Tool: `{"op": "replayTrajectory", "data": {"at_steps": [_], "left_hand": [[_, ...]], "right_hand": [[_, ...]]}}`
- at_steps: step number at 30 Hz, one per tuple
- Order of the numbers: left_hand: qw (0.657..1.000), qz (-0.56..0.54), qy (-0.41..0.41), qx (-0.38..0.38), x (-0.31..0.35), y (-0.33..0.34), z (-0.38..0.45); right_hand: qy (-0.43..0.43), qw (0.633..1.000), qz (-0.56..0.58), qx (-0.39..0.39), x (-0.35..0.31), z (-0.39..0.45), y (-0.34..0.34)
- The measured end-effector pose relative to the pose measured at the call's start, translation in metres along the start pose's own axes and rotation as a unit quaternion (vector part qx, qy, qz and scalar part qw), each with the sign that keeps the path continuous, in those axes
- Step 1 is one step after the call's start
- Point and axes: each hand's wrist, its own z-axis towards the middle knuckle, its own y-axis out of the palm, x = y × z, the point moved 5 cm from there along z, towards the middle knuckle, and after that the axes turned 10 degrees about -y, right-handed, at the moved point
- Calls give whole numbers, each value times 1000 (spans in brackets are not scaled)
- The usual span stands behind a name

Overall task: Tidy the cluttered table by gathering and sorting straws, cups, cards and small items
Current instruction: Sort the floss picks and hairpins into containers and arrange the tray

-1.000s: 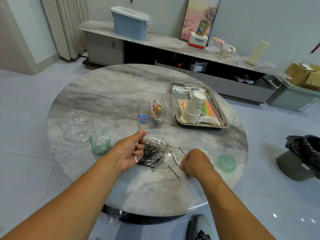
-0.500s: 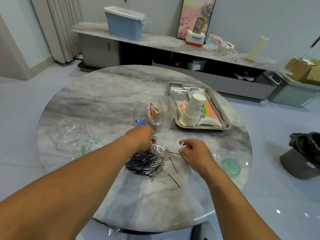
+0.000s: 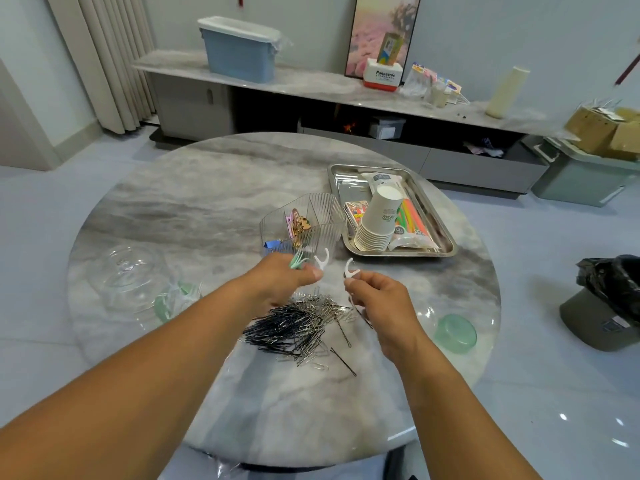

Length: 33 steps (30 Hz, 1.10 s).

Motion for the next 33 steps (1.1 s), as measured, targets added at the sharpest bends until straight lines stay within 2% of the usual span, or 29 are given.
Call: {"op": "replayTrajectory", "data": {"at_steps": [3,6,11,15,17,20,22,25,27,29,31,33], "left_hand": [[982,-172,-60,-55,-14,25,-18],[959,-264,-69,-71,-23,41,-38],[964,-257,-46,-54,-28,41,-63],[965,-249,-46,-71,-25,41,-75],[930,-332,-85,-130,-26,43,-79],[829,-481,-157,-236,-29,42,-90],[781,-532,-174,-277,-33,38,-94],[761,-547,-173,-303,-38,32,-95],[755,-548,-170,-319,-40,30,-95],[744,-547,-164,-346,-40,30,-96],[725,-553,-152,-382,-39,30,-98],[718,-555,-140,-395,-38,28,-99]], "right_hand": [[25,997,72,-27,-9,-8,17],[41,993,105,-19,-13,-16,26],[61,993,99,-16,-16,-29,22],[33,998,33,-43,-23,-35,22],[13,999,18,-32,-28,-34,19],[-34,998,48,-13,-40,-33,13],[-94,995,18,-26,-52,-34,10],[-176,978,-83,-77,-68,-35,11],[-262,935,-211,-109,-80,-37,16],[-391,845,-338,-137,-93,-41,25],[-482,761,-390,-192,-100,-48,39],[-515,704,-425,-243,-100,-52,48]]}}
